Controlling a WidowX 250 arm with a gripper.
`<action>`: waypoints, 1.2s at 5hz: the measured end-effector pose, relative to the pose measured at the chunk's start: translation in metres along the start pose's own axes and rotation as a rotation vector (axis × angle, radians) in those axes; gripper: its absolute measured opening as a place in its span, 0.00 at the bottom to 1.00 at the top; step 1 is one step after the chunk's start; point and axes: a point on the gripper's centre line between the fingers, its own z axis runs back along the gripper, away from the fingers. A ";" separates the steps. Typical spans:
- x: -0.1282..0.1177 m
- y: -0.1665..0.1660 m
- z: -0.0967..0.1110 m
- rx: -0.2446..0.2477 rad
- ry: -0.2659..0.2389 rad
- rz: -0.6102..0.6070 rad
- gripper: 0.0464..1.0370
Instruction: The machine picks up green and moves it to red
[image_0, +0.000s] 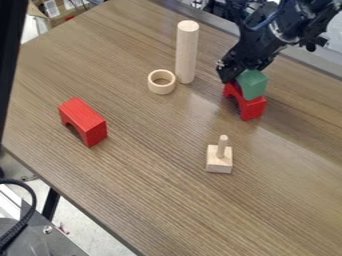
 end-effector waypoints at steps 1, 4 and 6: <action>-0.002 0.005 0.001 0.000 0.011 -0.002 0.90; 0.018 0.024 0.041 -0.136 -0.008 0.108 0.96; 0.047 0.080 0.082 -0.304 -0.096 0.266 0.96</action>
